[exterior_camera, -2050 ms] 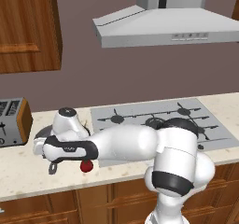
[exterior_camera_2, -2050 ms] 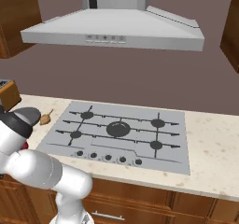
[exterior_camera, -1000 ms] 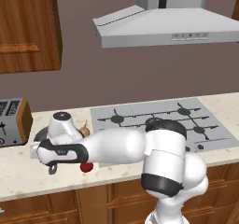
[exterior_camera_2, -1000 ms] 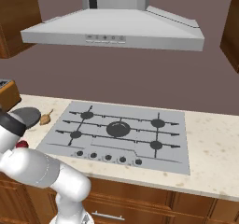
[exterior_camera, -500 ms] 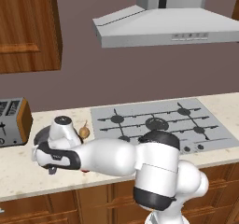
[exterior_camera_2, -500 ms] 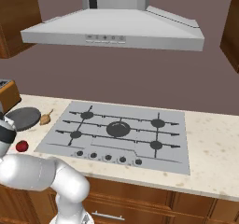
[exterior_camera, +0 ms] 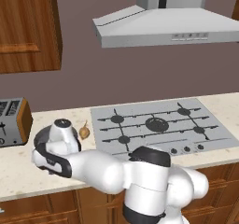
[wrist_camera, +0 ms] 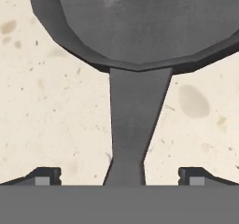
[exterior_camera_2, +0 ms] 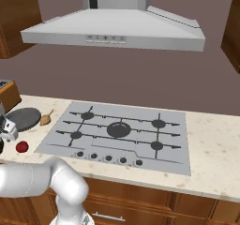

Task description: Place the pan on the rear right burner on the stove. Then place the tomato and the onion in the pan and turn on the rear right burner.

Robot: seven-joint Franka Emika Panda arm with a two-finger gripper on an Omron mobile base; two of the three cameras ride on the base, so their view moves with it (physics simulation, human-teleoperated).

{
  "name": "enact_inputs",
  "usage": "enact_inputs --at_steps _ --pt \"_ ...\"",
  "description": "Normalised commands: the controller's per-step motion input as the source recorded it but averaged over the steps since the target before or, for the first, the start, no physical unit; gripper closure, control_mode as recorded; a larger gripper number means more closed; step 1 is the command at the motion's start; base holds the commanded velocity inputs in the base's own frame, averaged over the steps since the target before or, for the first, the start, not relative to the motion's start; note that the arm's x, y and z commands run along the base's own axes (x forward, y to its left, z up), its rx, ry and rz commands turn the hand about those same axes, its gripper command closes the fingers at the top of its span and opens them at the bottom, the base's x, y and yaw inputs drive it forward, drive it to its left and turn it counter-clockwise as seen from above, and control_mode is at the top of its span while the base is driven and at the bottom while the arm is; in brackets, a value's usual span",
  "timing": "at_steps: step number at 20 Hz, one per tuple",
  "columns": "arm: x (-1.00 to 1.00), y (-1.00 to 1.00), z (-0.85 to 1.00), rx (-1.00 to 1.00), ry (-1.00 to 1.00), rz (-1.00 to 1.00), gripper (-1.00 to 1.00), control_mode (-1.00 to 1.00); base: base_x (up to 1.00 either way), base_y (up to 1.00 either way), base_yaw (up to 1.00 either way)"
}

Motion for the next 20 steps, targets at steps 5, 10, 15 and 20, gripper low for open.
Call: enact_inputs --at_steps 5,10,15,20 --pt "0.05 0.11 -0.14 0.0 0.0 0.0 -1.0 -1.0 0.0 0.0 0.0" --pt "0.0 0.02 -0.01 0.0 0.0 0.0 -1.0 -1.0 0.0 0.0 0.0" --pt "0.0 0.0 0.0 0.0 0.0 0.0 1.0 -1.0 0.0 0.0 0.0" --pt "0.0 0.0 0.0 0.0 0.0 0.0 1.0 -1.0 0.0 0.0 0.0"
